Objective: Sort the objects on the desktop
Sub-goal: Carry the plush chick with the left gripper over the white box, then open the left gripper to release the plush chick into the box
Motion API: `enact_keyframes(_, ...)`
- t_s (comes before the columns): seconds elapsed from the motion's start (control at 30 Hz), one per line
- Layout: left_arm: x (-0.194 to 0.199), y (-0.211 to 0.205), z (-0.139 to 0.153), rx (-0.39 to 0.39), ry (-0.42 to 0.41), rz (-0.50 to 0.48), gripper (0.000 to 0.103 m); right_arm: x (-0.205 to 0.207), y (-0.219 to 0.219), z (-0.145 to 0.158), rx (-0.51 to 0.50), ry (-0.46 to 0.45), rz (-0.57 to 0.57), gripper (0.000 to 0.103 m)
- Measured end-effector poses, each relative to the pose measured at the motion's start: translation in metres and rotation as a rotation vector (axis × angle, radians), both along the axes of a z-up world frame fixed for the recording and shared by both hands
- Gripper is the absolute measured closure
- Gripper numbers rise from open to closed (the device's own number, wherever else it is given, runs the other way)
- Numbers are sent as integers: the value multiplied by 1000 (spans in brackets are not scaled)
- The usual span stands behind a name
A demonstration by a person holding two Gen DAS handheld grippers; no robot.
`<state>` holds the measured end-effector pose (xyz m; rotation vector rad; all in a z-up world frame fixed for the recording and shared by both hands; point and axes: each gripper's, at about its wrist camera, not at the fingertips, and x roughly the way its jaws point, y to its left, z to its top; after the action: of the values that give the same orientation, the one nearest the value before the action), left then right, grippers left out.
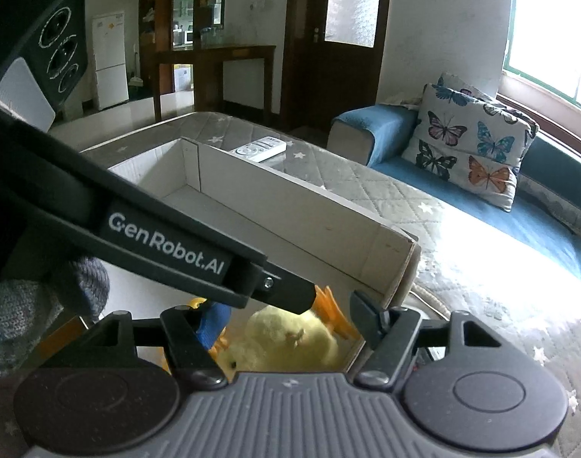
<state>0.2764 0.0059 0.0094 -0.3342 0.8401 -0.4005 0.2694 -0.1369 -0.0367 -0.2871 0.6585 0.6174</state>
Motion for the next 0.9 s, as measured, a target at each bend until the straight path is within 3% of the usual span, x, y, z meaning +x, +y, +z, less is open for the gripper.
enact_keyframes(0.47, -49, -12, 30, 48, -103, 0, 73, -64, -41, 28, 78, -60, -56, 32)
enact_keyframes(0.63, -77, -24, 36, 85, -129, -8, 72, -90, -55, 34, 105, -71, -81, 26)
enact_keyframes(0.9, -115, -34, 36, 122, -126, 4, 71, -135, -70, 29, 115, -78, -115, 23)
